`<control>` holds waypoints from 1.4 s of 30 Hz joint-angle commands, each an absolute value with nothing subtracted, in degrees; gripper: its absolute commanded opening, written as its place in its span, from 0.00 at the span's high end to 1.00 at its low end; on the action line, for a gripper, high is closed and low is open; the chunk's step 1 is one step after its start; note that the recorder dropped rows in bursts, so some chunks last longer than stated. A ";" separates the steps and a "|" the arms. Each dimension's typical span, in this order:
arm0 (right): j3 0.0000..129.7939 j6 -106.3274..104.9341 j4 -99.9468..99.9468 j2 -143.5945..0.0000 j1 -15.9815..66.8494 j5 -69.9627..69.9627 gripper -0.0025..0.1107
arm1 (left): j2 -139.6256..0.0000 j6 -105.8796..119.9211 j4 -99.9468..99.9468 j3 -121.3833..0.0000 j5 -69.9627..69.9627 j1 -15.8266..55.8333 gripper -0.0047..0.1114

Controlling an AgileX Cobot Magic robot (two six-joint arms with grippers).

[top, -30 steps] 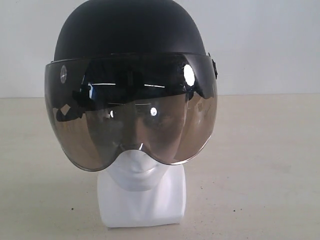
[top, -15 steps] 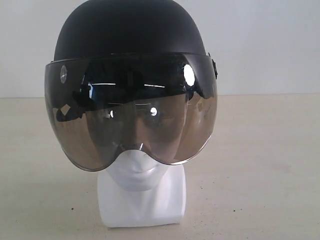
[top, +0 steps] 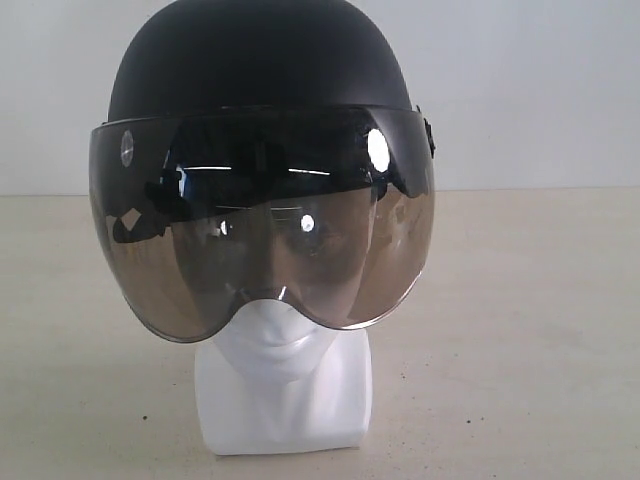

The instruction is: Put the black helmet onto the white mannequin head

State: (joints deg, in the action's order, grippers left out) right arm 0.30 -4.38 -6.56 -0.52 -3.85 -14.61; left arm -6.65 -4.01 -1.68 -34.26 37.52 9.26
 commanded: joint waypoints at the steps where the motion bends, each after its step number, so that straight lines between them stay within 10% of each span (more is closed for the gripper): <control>1: 0.00 -3.04 -6.35 0.00 -3.81 -16.02 0.98 | -6.41 -4.56 -2.09 -34.19 37.56 9.17 0.92; 42: 0.00 -1.78 -4.07 0.00 5.16 -19.50 0.98 | -6.41 -4.56 -2.09 -34.19 37.56 9.17 0.92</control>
